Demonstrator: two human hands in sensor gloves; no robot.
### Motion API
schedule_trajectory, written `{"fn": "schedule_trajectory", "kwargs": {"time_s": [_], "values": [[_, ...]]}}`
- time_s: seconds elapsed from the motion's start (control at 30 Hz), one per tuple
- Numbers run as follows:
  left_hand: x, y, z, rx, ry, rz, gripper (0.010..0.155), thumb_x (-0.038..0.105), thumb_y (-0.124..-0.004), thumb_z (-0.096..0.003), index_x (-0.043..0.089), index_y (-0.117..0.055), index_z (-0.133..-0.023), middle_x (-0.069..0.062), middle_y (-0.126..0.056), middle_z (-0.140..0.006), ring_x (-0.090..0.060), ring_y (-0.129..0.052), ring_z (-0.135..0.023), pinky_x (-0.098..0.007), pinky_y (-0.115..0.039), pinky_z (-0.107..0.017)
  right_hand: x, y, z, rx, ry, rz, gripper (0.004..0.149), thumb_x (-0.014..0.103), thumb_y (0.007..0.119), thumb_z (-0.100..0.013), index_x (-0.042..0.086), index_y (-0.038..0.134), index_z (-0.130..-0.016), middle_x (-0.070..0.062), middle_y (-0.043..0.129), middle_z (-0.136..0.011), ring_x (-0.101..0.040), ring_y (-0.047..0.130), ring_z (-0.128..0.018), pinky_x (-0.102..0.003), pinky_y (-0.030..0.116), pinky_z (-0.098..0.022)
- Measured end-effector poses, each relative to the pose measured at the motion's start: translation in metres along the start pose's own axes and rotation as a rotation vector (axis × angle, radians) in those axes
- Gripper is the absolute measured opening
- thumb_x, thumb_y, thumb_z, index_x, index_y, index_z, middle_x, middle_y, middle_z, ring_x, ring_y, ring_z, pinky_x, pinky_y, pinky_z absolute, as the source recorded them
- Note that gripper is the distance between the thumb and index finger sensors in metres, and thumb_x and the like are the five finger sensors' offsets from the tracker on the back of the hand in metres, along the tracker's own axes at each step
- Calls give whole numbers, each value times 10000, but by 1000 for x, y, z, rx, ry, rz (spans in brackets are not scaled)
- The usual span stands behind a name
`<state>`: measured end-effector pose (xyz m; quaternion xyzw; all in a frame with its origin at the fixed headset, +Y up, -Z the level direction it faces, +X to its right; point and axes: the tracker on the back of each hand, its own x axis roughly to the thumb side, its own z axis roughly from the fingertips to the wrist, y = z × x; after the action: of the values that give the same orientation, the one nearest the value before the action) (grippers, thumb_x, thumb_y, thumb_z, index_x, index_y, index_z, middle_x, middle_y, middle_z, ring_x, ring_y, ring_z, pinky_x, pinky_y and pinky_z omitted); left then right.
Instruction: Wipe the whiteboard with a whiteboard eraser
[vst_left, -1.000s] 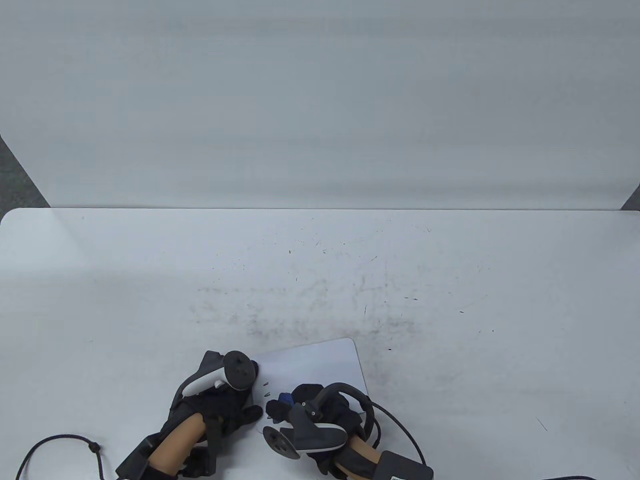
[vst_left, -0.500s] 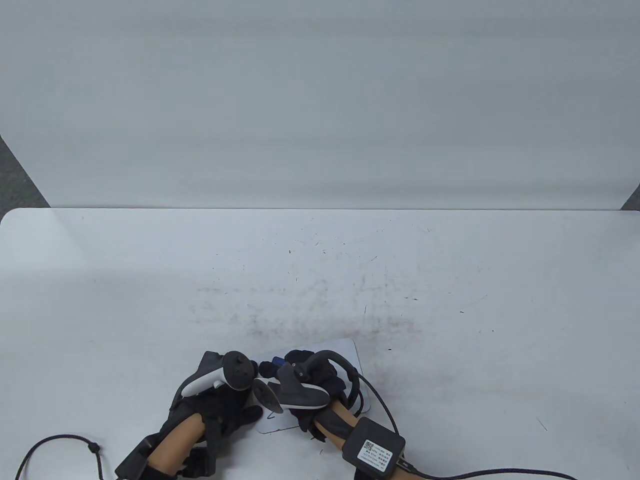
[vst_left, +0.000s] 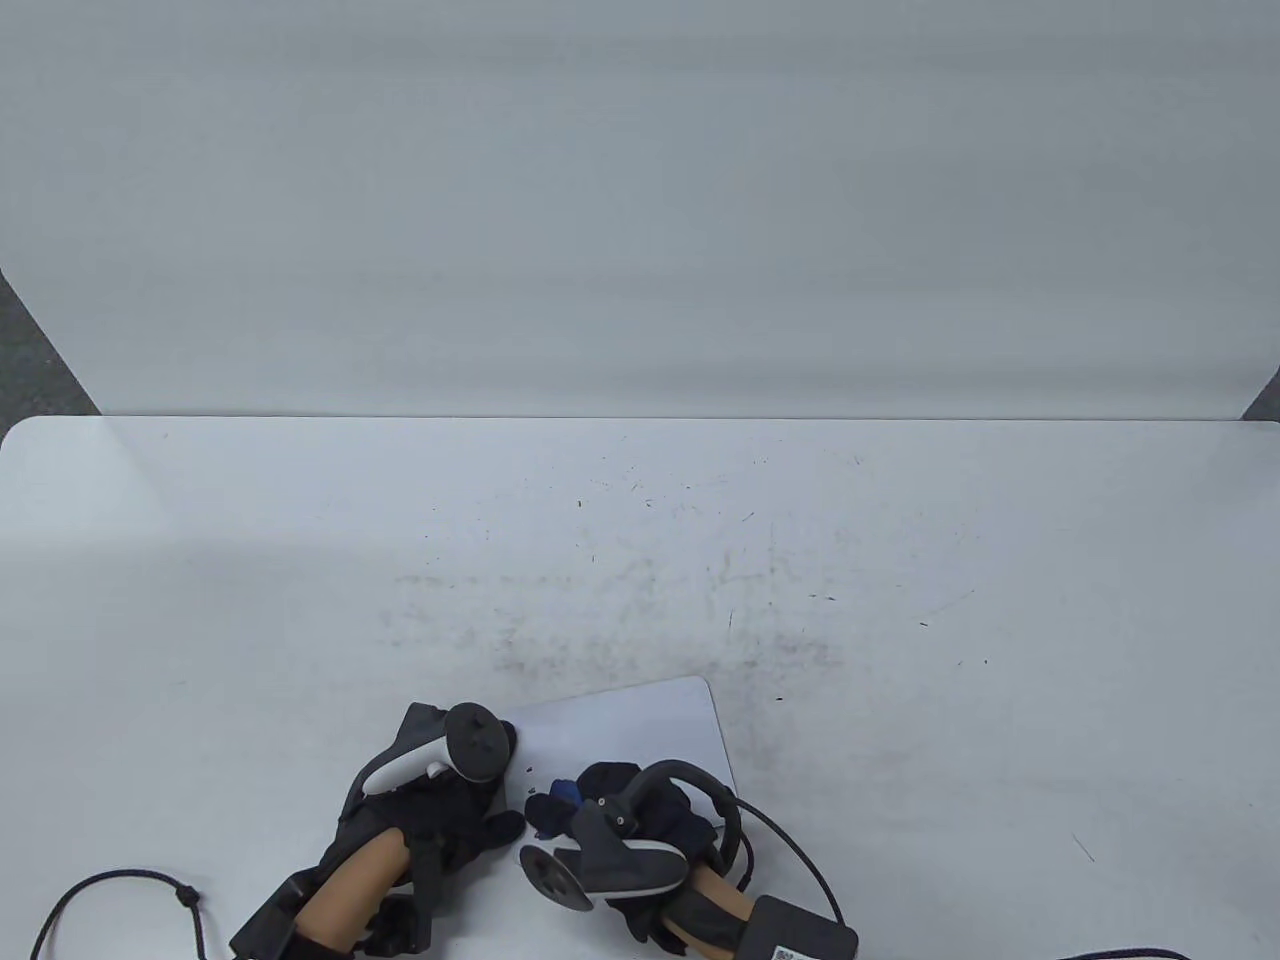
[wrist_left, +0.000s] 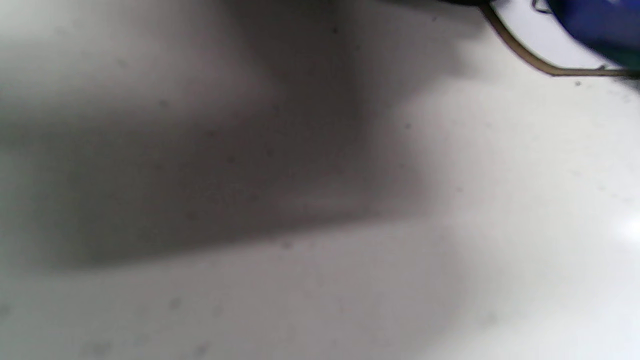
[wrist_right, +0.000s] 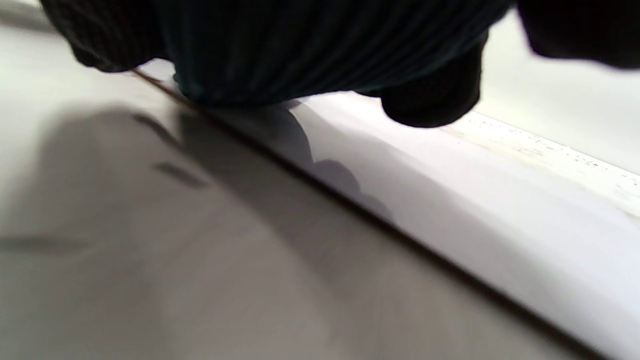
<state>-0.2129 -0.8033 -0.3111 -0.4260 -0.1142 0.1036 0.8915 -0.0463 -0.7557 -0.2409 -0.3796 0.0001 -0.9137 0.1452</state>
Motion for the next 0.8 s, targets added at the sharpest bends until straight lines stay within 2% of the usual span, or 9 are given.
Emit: {"fn": "schedule_trajectory", "kwargs": {"time_s": [0.1, 0.2, 0.6, 0.8], "values": [[0, 0, 0, 2, -3, 1, 919, 497, -528, -451, 257, 239, -896, -105, 368, -891, -427, 357, -810, -617, 154, -577, 2, -2, 6, 1, -9, 15, 631, 552, 729, -308, 434, 548, -902, -224, 769, -810, -371, 891, -520, -457, 833, -168], [0, 0, 0, 3, -3, 2, 919, 496, -530, -451, 257, 238, -897, -105, 368, -891, -427, 356, -810, -616, 155, -577, -4, -3, -1, 22, 5, -35, 621, 559, 721, -308, 443, 556, -895, -216, 781, -807, -366, 895, -518, -457, 830, -171], [0, -1, 0, 0, -6, 3, 919, 495, -529, -451, 256, 239, -895, -106, 369, -890, -429, 358, -807, -618, 156, -575, -28, -1, -57, 2, 156, -34, 618, 548, 732, -308, 435, 567, -893, -220, 796, -796, -374, 902, -509, -468, 829, -166], [0, -1, -1, -1, -6, 3, 920, 495, -529, -451, 255, 241, -894, -106, 371, -888, -429, 360, -806, -618, 158, -573, -25, -4, -68, -30, 208, -20, 615, 546, 727, -313, 428, 569, -895, -225, 800, -787, -374, 904, -497, -465, 829, -156]]}}
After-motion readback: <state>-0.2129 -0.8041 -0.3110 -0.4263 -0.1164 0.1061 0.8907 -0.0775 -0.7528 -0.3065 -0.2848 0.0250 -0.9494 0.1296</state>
